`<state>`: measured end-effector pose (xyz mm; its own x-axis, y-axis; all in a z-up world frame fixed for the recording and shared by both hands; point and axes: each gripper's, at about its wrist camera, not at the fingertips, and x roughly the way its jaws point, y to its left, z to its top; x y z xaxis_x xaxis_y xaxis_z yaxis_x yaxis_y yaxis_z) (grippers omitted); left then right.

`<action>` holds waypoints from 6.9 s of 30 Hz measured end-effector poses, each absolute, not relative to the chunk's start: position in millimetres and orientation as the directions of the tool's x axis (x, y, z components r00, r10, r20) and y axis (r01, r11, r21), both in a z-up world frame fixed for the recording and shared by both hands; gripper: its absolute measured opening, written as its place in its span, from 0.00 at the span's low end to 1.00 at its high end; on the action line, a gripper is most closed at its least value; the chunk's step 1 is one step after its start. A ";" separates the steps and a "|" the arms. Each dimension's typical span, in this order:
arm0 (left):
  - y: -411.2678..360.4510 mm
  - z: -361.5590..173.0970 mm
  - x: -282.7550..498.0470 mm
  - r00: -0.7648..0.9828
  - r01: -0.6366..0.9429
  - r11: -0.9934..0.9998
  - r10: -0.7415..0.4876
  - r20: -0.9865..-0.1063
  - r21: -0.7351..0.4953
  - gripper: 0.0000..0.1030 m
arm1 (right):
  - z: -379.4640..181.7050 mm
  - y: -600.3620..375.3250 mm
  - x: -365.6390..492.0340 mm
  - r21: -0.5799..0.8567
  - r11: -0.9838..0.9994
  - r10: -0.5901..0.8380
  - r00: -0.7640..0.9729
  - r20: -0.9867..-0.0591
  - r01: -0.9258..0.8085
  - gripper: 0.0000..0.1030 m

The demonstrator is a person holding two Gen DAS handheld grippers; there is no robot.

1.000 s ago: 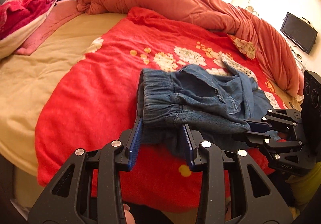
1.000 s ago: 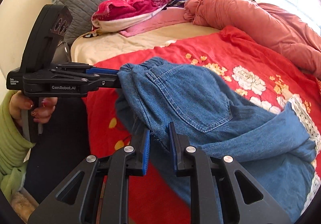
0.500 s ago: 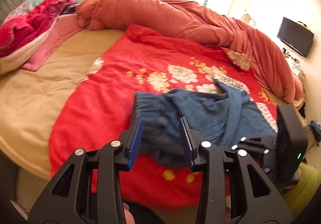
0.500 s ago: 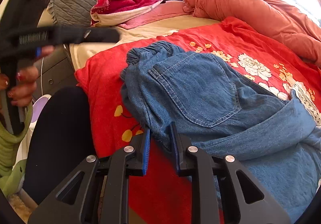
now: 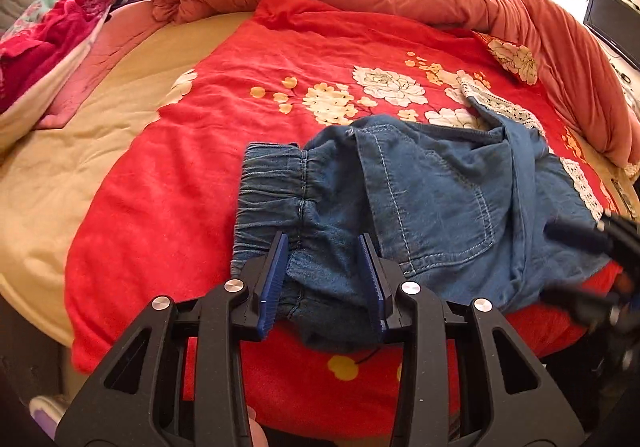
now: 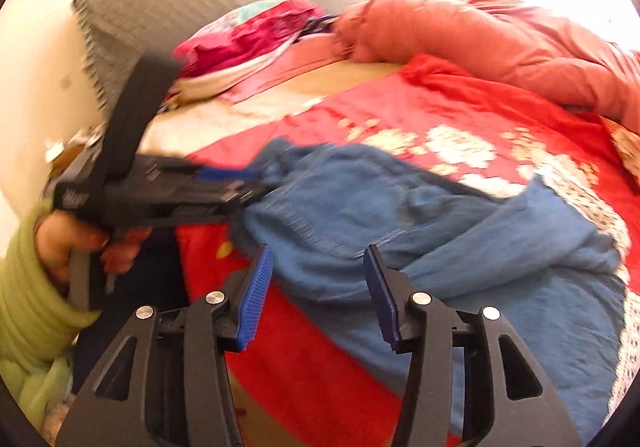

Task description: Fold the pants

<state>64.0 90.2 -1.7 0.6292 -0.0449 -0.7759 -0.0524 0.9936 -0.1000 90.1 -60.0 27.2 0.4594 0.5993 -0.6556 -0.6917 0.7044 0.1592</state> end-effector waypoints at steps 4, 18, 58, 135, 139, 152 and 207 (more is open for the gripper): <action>90.9 -4.2 62.7 0.633 -0.053 0.994 -0.044 -0.773 -0.100 0.28 | 23.0 -62.8 114.7 0.205 0.761 0.564 0.472 -0.678 -0.615 0.46; 91.2 -5.4 63.6 0.640 -0.053 0.992 -0.054 -0.766 -0.114 0.28 | -22.1 -52.1 139.0 0.254 0.795 0.503 0.365 -0.783 -0.551 0.46; -46.0 -15.0 144.8 0.428 0.246 0.923 -0.379 -0.821 -0.297 0.31 | 25.6 -204.5 141.6 0.238 0.938 0.347 0.639 -0.687 -0.254 0.62; -38.1 -3.2 120.1 0.562 0.491 0.828 -0.538 -0.629 -0.270 0.12 | -6.9 -366.2 86.1 0.546 0.811 0.306 0.643 -0.702 0.210 0.11; -39.7 -7.9 114.8 0.559 0.495 0.827 -0.537 -0.631 -0.266 0.12 | -14.9 -368.6 84.5 0.571 0.795 0.329 0.646 -0.688 0.203 0.11; -29.1 -6.5 98.9 0.558 0.495 0.822 -0.548 -0.623 -0.280 0.06 | -0.3 -376.4 62.4 0.595 0.785 0.346 0.673 -0.654 0.174 0.08; 139.4 1.8 90.2 0.589 -0.173 0.933 -0.159 -0.792 -0.316 0.35 | -16.7 -134.8 79.4 -0.121 0.801 0.310 0.578 -0.755 -0.586 0.03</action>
<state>90.2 139.4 1.8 0.5895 -0.1595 -0.7919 -0.1727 0.9328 -0.3164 79.4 -134.8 -16.7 0.5784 0.3096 -0.7547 -0.5865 0.8009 -0.1209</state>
